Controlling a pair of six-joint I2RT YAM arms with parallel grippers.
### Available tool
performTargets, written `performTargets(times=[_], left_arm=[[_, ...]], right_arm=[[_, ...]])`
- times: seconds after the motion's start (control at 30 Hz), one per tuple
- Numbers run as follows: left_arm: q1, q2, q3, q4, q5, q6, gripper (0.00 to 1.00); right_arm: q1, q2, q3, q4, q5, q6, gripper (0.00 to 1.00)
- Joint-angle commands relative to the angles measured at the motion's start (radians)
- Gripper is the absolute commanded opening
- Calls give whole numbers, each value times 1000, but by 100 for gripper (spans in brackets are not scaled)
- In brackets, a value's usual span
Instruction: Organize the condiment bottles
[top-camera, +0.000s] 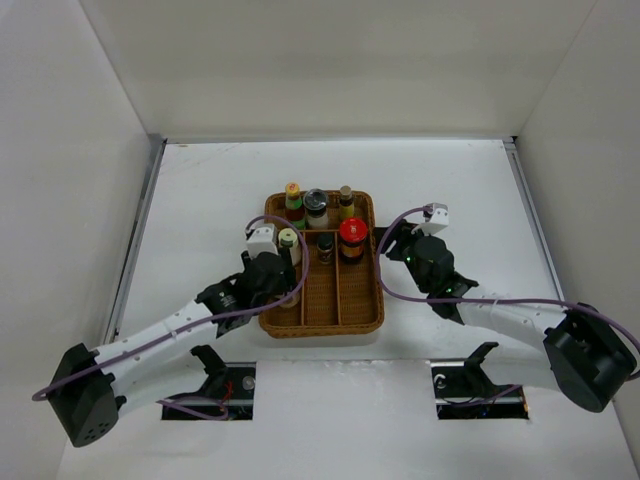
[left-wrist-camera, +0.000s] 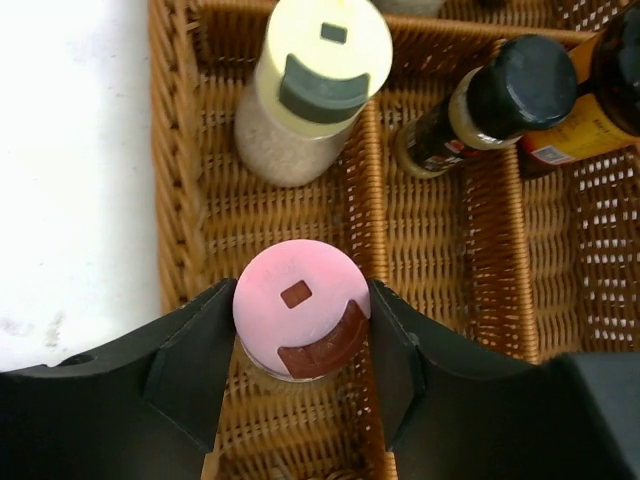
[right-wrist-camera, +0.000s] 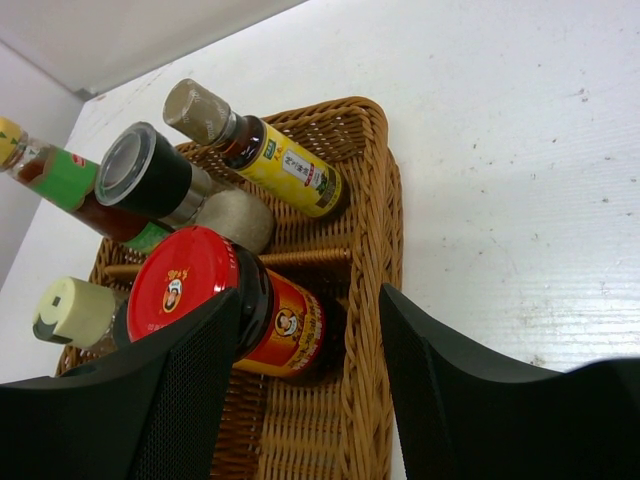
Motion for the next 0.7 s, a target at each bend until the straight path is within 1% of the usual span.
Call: performTargets(times=[0.0, 0.13, 0.17, 0.2, 0.23, 0.4, 0.47, 0.57, 0.67], left_arm=[[-4, 4, -16, 80, 19, -5, 52], [5, -29, -2, 78, 15, 1, 72], [5, -36, 5, 74, 13, 5, 74], [5, -50, 11, 66, 9, 12, 81], [5, -62, 16, 63, 0, 18, 100], [16, -98, 70, 15, -40, 67, 100], [25, -111, 91, 12, -69, 88, 100], [51, -128, 126, 21, -71, 108, 100], [90, -136, 137, 46, -63, 82, 100]], right_arm=[[12, 3, 32, 44, 14, -11, 62], [12, 0, 28, 50, 14, -11, 62], [12, 1, 29, 45, 13, -11, 62], [12, 1, 31, 42, 14, -11, 62], [12, -5, 31, 42, 14, -12, 62], [12, -14, 24, 42, 14, -14, 62], [12, -23, 20, 51, 19, -14, 62], [12, -25, 17, 47, 25, -9, 62], [12, -46, 5, 54, 46, -11, 62]])
